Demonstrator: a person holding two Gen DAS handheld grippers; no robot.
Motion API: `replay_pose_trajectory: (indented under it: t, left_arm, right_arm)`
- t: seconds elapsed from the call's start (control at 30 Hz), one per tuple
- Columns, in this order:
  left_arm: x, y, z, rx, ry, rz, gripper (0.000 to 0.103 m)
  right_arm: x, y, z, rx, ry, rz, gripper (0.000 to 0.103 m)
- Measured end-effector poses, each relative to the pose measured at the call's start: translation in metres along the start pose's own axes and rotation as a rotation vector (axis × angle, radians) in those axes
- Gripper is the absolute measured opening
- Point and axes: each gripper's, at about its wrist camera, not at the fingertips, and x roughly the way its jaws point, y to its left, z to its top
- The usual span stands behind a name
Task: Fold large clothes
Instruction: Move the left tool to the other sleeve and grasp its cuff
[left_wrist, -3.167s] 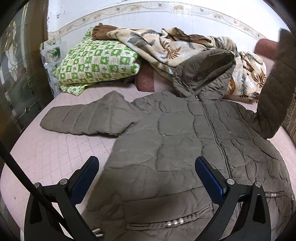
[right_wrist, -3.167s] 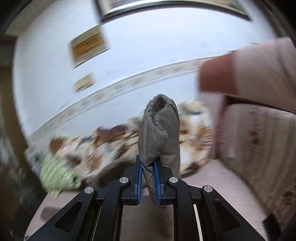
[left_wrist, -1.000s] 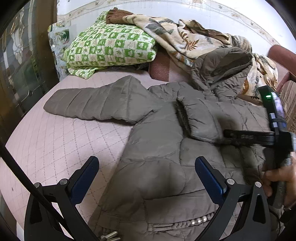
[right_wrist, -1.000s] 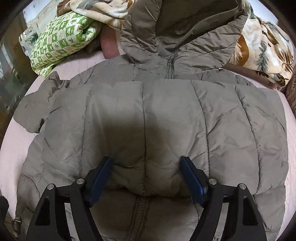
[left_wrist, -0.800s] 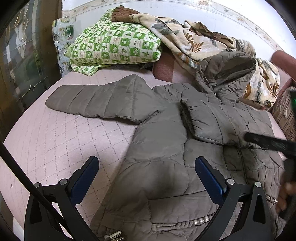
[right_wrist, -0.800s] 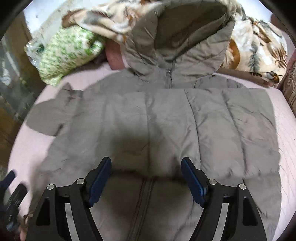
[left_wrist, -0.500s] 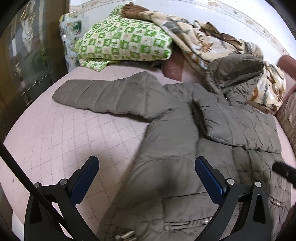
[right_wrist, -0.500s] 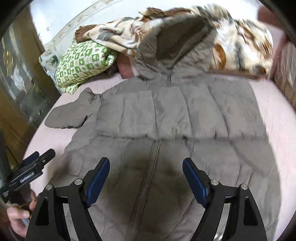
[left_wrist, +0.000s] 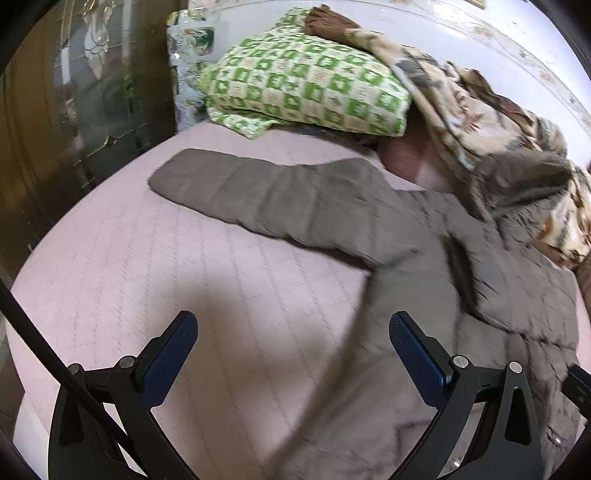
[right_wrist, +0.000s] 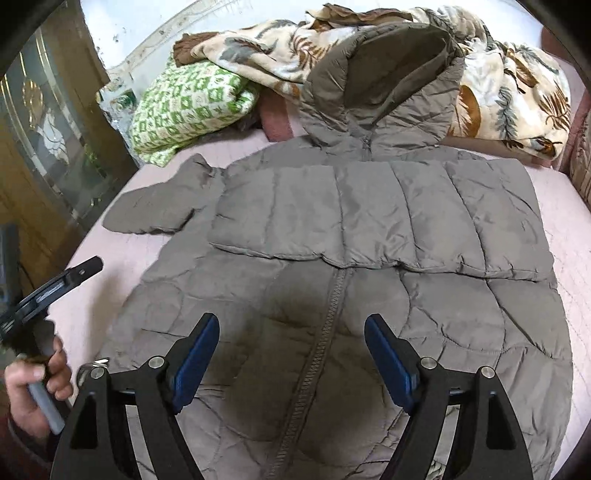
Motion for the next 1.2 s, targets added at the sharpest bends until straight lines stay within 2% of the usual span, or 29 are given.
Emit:
replay_pose_trajectory:
  t: [0.2, 0.37, 0.47, 0.53, 0.6, 0.67, 0.83, 0.9, 1.03, 1.2]
  left_arm:
    - [0.029, 0.040, 0.026, -0.090, 0.039, 0.027, 0.103]
    - [0.055, 0.088, 0.045, -0.217, 0.045, 0.002, 0.103]
    - [0.075, 0.121, 0.050, -0.325, 0.068, -0.051, 0.103]
    - [0.088, 0.143, 0.053, -0.418, 0.072, -0.095, 0.097]
    - [0.101, 0.166, 0.058, -0.527, 0.081, -0.148, 0.077]
    - [0.112, 0.184, 0.065, -0.618, 0.068, -0.236, 0.076]
    - [0.139, 0.214, 0.080, -0.745, 0.036, -0.297, 0.075]
    - [0.151, 0.223, 0.085, -0.782, 0.029, -0.314, 0.075]
    - [0.176, 0.236, 0.090, -0.814, 0.025, -0.302, 0.073]
    - [0.195, 0.240, 0.112, -0.795, 0.004, -0.289, 0.073]
  right_arm:
    - [-0.006, -0.003, -0.001, 0.004, -0.010, 0.004, 0.085]
    - [-0.008, -0.010, -0.002, 0.026, -0.009, 0.002, 0.085]
    - [-0.004, -0.012, -0.003, 0.030, 0.000, 0.000, 0.085]
    - [-0.002, -0.010, -0.003, 0.028, 0.004, -0.001, 0.084]
    - [0.000, -0.008, -0.004, 0.017, 0.007, -0.007, 0.084]
    - [0.003, -0.007, -0.004, 0.007, 0.009, -0.010, 0.084]
    - [0.014, -0.004, -0.004, -0.002, 0.027, -0.012, 0.084]
    - [0.018, -0.004, -0.003, -0.003, 0.034, -0.009, 0.085]
    - [0.025, -0.005, -0.003, 0.002, 0.044, -0.010, 0.085]
    - [0.037, -0.012, -0.004, 0.023, 0.072, -0.013, 0.085]
